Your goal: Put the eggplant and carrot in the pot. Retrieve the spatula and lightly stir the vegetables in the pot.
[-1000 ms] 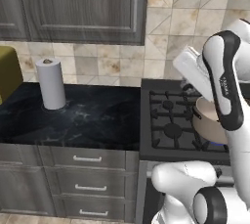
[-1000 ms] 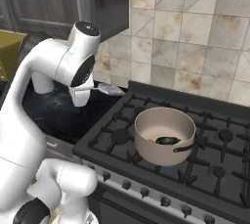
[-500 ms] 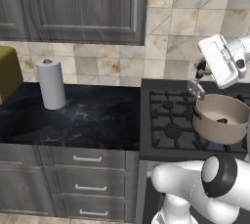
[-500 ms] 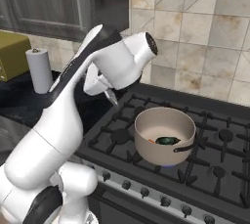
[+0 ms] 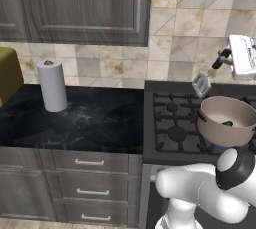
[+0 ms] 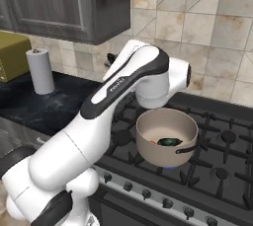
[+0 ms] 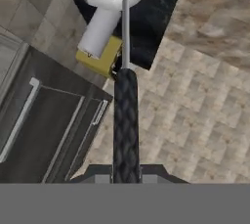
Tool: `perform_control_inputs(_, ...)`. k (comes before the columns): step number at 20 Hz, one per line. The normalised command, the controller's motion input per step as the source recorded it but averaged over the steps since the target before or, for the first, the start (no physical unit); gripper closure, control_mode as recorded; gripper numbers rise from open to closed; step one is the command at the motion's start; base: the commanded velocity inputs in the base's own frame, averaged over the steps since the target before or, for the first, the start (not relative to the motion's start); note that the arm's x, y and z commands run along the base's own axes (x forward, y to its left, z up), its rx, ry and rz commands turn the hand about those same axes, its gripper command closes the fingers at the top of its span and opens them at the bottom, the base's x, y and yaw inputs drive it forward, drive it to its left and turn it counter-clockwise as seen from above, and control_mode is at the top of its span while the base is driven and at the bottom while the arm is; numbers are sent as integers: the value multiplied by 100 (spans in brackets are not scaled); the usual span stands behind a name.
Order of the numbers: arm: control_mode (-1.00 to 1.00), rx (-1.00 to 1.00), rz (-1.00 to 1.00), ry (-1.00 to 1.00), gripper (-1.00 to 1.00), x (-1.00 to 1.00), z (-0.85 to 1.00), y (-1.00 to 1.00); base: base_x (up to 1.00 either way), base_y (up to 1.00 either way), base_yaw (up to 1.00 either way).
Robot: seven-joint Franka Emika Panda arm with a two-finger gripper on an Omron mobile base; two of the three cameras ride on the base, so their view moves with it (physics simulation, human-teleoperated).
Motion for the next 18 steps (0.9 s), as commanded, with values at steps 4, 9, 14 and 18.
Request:
perform_control_inputs(4, -100, 22, -21, 13, 100, 7, 25, -59, 0, 0, 0)
perform_control_inputs(9, -100, 0, -14, 0, 100, 4, -15, -55, 0, 0, 0)
perform_control_inputs(14, -100, 0, -14, 0, 100, 18, -15, -57, 0, 0, 0)
perform_control_inputs(18, -100, 0, -21, 7, 100, 15, -23, -49, 0, 0, 0)
